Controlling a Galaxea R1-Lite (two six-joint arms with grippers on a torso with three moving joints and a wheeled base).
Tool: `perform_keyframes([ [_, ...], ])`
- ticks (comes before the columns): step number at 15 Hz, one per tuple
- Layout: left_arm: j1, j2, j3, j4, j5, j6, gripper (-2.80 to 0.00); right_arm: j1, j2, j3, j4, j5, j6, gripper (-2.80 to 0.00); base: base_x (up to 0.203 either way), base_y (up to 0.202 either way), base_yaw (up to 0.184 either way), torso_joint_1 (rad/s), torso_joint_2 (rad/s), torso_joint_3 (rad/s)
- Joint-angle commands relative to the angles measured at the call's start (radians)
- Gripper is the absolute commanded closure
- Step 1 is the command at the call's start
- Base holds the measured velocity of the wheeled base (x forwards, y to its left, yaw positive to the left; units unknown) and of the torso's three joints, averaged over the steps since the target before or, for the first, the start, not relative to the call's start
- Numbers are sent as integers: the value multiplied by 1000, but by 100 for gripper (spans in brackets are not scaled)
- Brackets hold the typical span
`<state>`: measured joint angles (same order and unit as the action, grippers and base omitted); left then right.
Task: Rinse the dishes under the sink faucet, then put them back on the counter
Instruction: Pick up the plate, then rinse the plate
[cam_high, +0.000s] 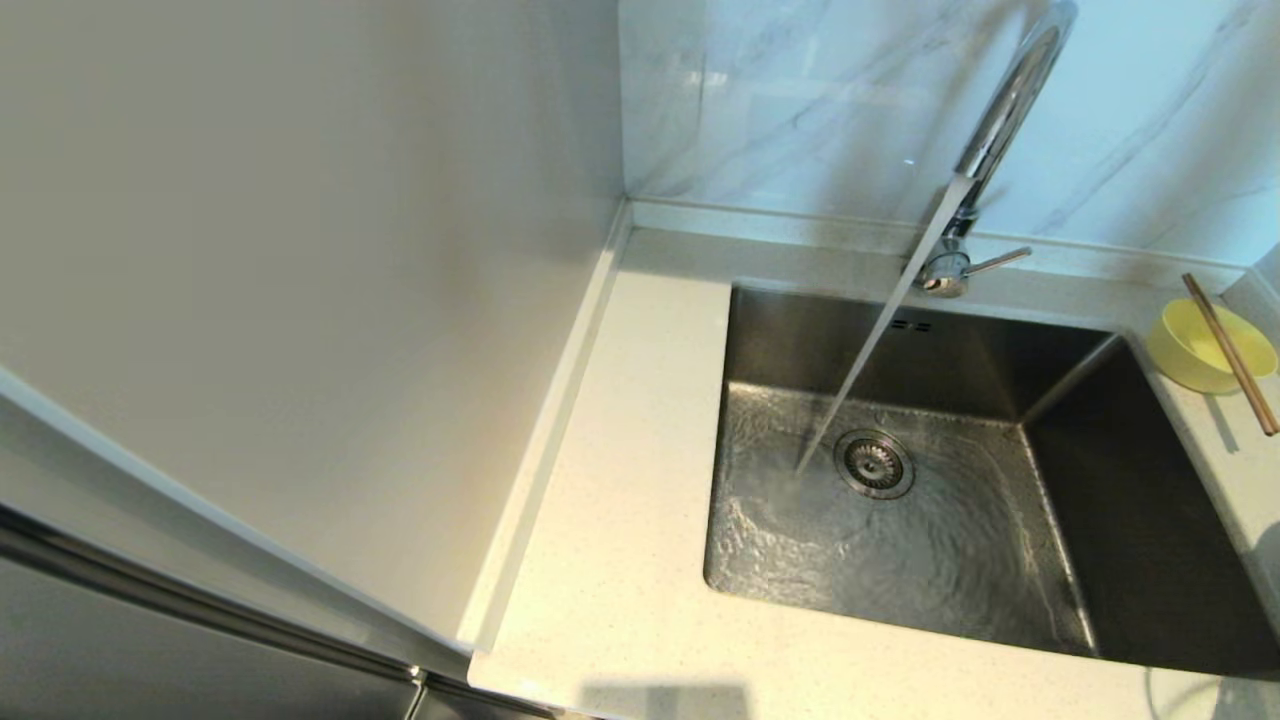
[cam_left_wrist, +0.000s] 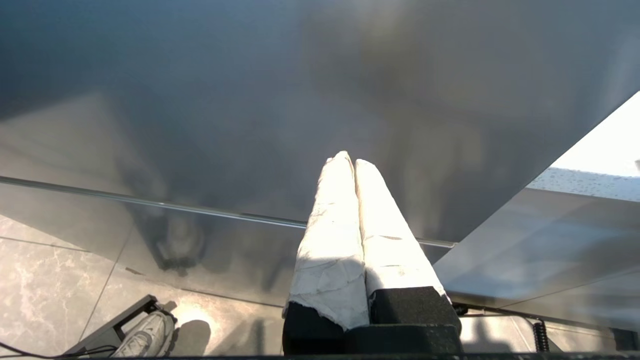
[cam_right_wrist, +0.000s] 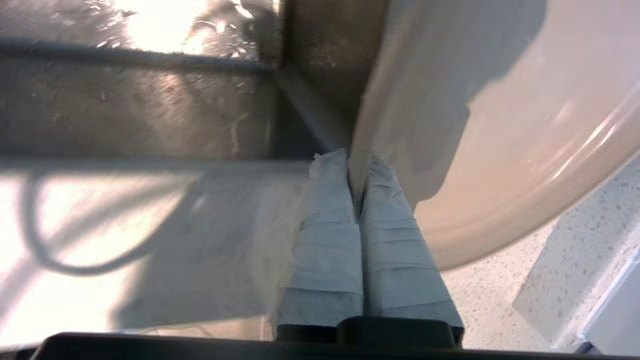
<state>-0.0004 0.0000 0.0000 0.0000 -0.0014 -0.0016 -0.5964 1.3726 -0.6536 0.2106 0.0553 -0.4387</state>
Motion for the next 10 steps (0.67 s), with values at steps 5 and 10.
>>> perform_keyframes([
  [5, 0, 0, 0, 0, 0, 0, 0, 114, -139, 47, 1, 63, -7, 0, 0, 0, 0, 0, 0, 0],
  [10, 0, 0, 0, 0, 0, 0, 0, 344, -164, 43, -99, 96, 105, 0, 0, 0, 0, 0, 0, 0],
])
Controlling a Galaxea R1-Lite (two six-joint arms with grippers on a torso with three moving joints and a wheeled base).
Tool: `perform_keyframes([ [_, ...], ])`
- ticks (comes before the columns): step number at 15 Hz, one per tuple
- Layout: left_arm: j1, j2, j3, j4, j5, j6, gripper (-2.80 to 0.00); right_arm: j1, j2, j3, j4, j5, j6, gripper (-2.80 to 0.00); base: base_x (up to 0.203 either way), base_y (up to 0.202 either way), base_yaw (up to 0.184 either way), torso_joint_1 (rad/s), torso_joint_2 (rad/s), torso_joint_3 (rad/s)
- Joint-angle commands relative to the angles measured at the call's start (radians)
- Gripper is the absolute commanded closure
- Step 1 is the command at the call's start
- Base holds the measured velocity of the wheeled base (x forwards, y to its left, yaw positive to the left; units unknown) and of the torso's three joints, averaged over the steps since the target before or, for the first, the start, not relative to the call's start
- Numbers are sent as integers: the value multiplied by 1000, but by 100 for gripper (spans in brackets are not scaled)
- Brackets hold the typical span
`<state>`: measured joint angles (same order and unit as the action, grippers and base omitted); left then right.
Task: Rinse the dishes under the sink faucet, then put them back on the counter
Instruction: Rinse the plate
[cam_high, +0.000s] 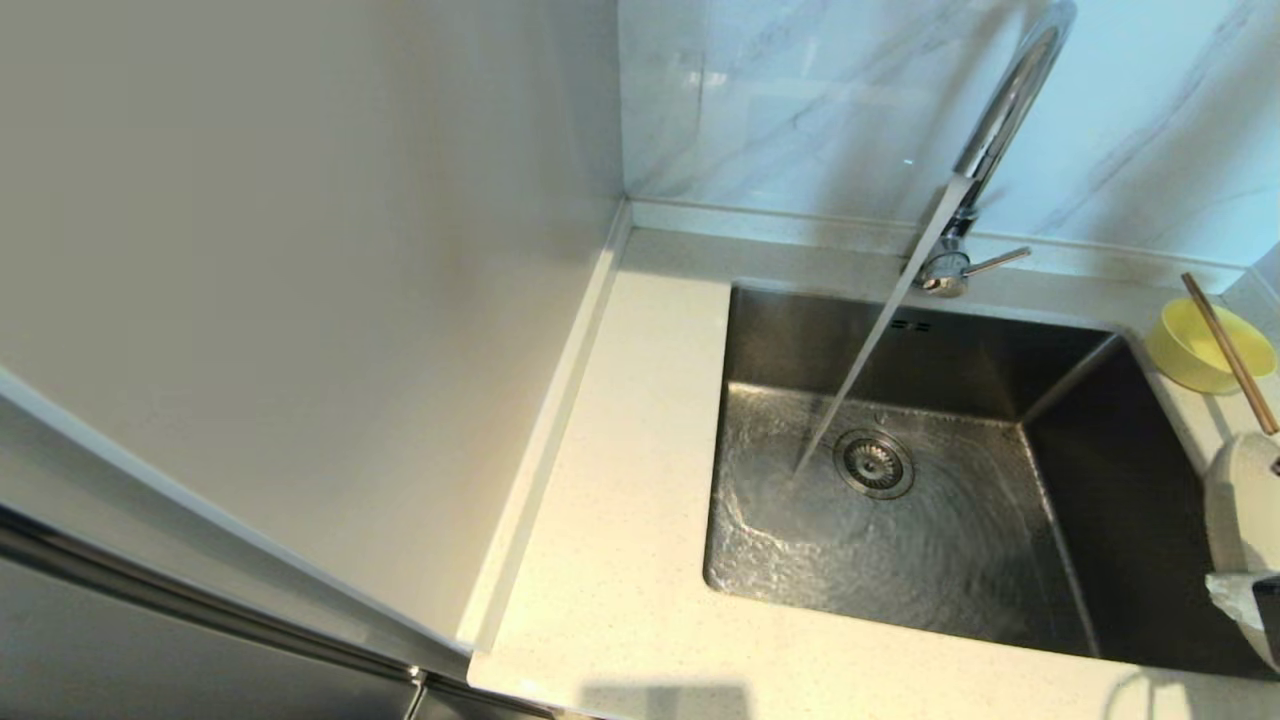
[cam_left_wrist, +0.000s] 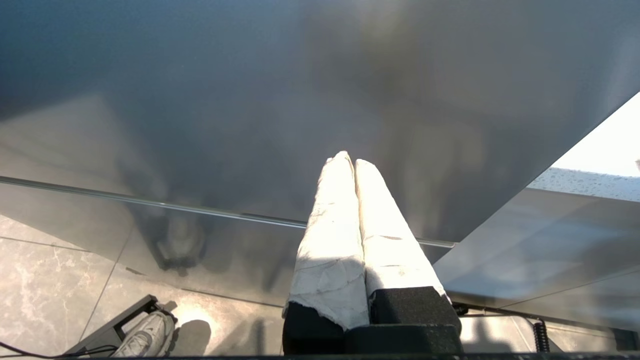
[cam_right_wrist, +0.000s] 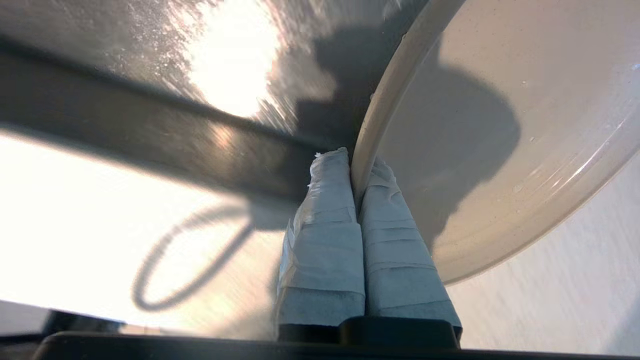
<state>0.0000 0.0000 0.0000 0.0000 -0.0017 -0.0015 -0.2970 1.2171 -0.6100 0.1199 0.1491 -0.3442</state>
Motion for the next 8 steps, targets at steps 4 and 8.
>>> perform_keyframes([
  [4, 0, 0, 0, 0, 0, 0, 0, 323, -8, -13, -113, -29, 167, 0, 0, 0, 0, 0, 0, 0],
  [8, 0, 0, 0, 0, 0, 0, 0, 511, 72, -55, -323, -46, 357, 0, 0, 0, 0, 0, 0, 0],
])
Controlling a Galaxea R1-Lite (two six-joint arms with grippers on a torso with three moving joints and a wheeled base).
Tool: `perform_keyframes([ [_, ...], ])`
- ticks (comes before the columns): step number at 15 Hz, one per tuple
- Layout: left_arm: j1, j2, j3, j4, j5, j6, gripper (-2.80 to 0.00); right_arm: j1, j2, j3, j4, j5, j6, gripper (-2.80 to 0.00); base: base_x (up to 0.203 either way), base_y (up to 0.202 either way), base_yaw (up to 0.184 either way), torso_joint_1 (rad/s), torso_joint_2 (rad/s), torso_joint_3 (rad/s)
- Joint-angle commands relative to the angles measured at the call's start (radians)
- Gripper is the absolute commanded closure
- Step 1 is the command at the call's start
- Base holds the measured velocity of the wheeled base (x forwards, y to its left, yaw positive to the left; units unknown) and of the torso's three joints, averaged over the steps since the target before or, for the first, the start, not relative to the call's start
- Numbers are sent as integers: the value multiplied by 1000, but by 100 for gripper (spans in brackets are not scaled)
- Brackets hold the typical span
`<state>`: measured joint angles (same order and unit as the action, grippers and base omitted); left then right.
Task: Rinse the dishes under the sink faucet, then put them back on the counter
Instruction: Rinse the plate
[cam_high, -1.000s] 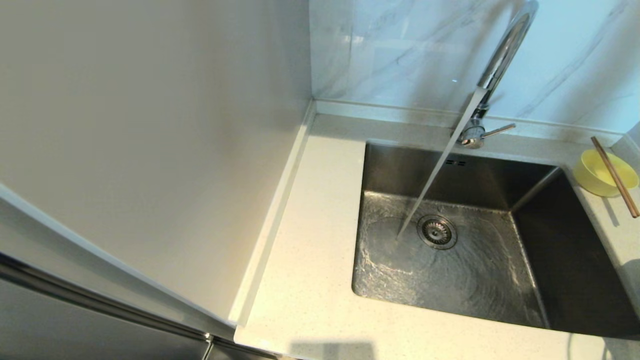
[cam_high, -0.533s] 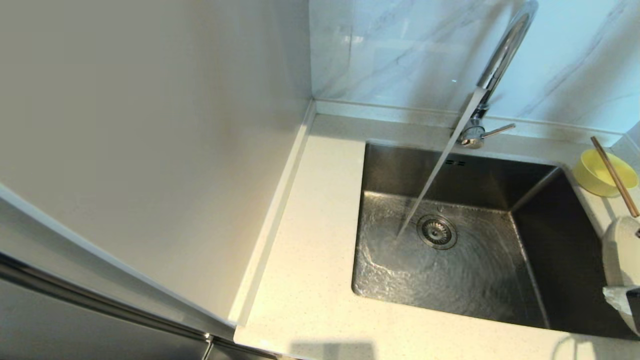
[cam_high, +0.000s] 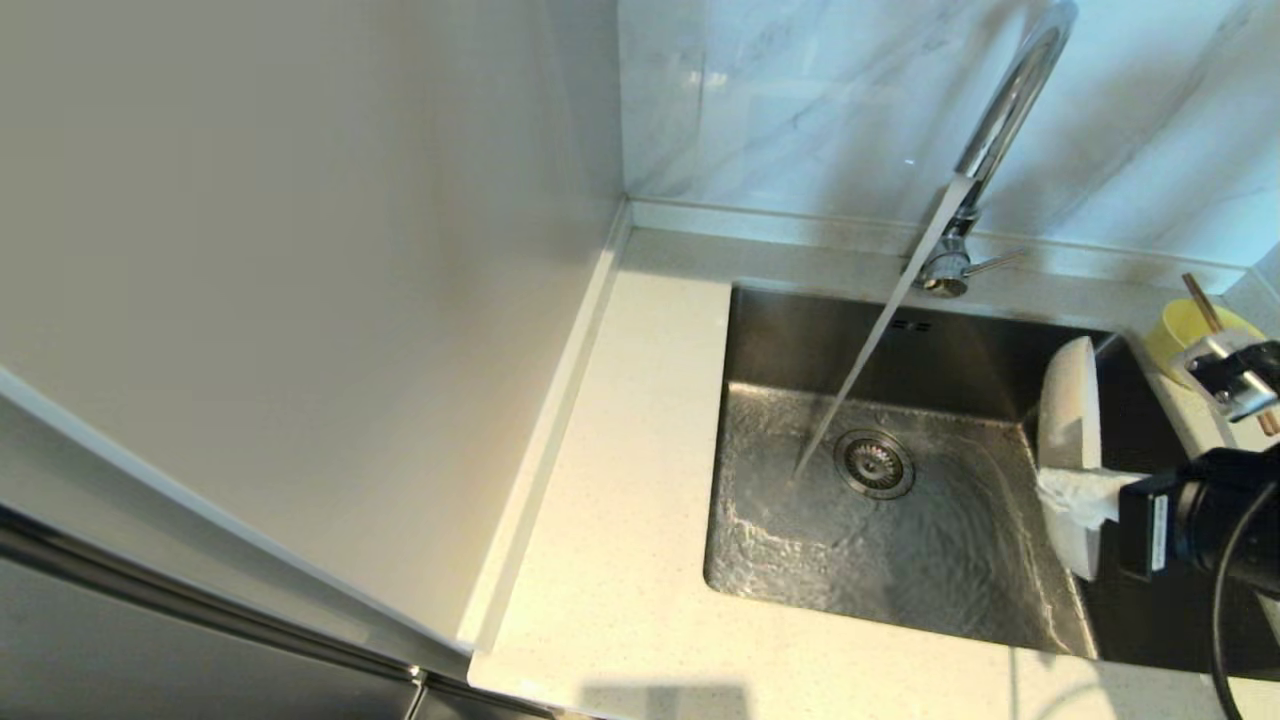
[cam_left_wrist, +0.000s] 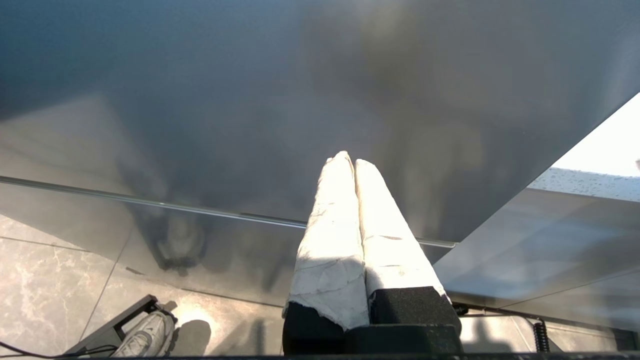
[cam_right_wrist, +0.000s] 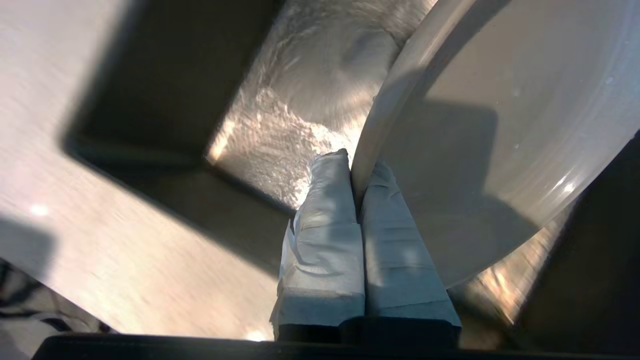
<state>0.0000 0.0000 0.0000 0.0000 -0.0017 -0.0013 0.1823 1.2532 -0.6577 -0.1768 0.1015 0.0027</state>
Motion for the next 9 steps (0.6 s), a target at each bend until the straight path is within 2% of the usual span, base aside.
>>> perform_keyframes([
  [1, 0, 0, 0, 0, 0, 0, 0, 54, 63, -19, -73, -1, 47, 0, 0, 0, 0, 0, 0, 0],
  [4, 0, 0, 0, 0, 0, 0, 0, 80, 145, -74, -128, -3, 121, 0, 0, 0, 0, 0, 0, 0],
  [9, 0, 0, 0, 0, 0, 0, 0, 128, 188, -142, -165, -2, 188, 0, 0, 0, 0, 0, 0, 0],
])
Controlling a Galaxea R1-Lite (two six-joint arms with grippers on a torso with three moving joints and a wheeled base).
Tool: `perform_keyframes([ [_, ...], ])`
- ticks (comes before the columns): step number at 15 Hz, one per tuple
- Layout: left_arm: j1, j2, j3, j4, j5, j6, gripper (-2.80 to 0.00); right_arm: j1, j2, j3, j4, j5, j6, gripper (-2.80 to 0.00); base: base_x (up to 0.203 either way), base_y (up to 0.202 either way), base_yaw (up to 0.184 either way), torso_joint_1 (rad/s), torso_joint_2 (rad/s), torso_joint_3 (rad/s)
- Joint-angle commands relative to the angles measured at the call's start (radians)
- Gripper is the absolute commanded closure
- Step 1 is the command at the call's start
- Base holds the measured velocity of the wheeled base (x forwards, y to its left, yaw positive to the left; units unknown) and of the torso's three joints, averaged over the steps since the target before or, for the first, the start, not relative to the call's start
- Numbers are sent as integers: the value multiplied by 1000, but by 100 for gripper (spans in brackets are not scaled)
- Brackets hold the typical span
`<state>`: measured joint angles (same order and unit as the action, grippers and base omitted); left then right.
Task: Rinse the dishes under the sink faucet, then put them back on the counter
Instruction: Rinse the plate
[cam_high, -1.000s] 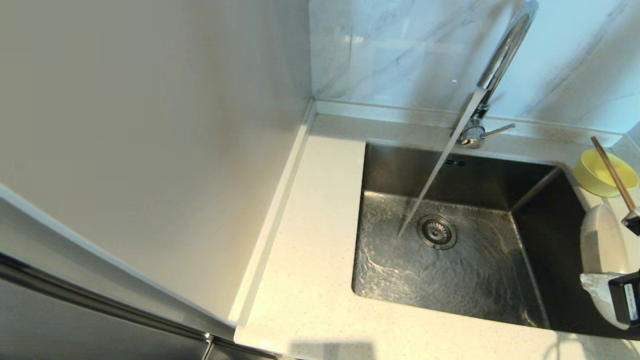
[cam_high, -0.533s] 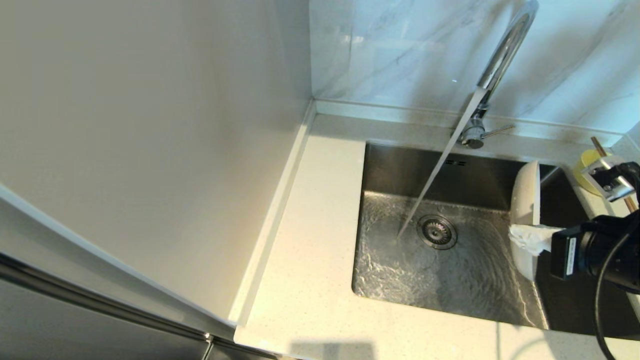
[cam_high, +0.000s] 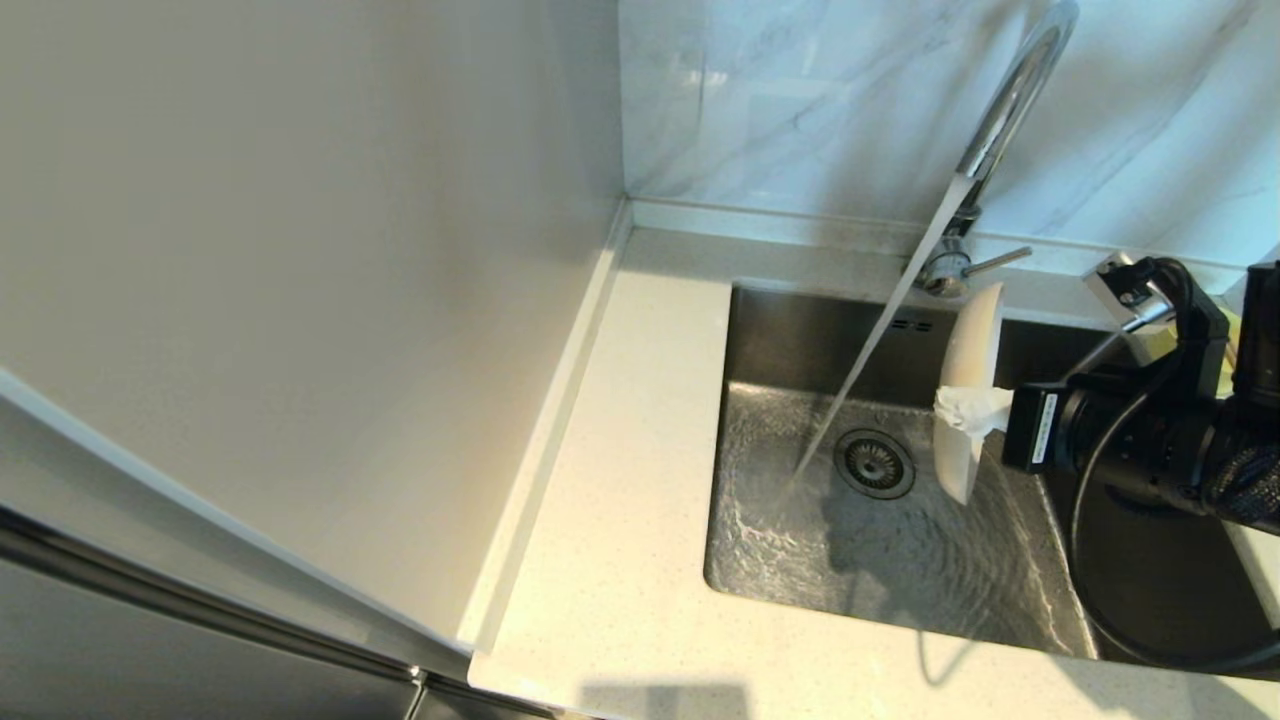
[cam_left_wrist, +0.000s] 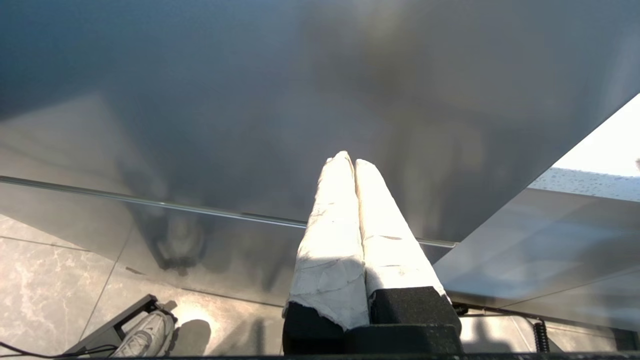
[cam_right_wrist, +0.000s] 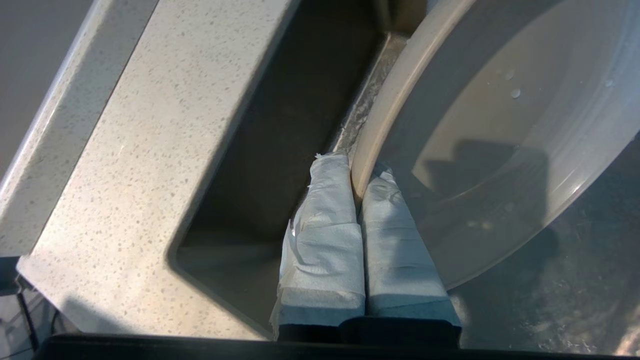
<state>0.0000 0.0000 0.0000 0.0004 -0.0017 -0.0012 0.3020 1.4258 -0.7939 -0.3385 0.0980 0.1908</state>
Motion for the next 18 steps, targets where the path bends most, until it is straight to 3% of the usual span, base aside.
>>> perform_keyframes([
  [1, 0, 0, 0, 0, 0, 0, 0, 19, 12, -7, -4, 2, 2, 0, 0, 0, 0, 0, 0, 0],
  [7, 0, 0, 0, 0, 0, 0, 0, 106, 17, -50, -2, -1, 1, 0, 0, 0, 0, 0, 0, 0],
  [18, 0, 0, 0, 0, 0, 0, 0, 128, 66, -103, 0, -3, 1, 0, 0, 0, 0, 0, 0, 0],
])
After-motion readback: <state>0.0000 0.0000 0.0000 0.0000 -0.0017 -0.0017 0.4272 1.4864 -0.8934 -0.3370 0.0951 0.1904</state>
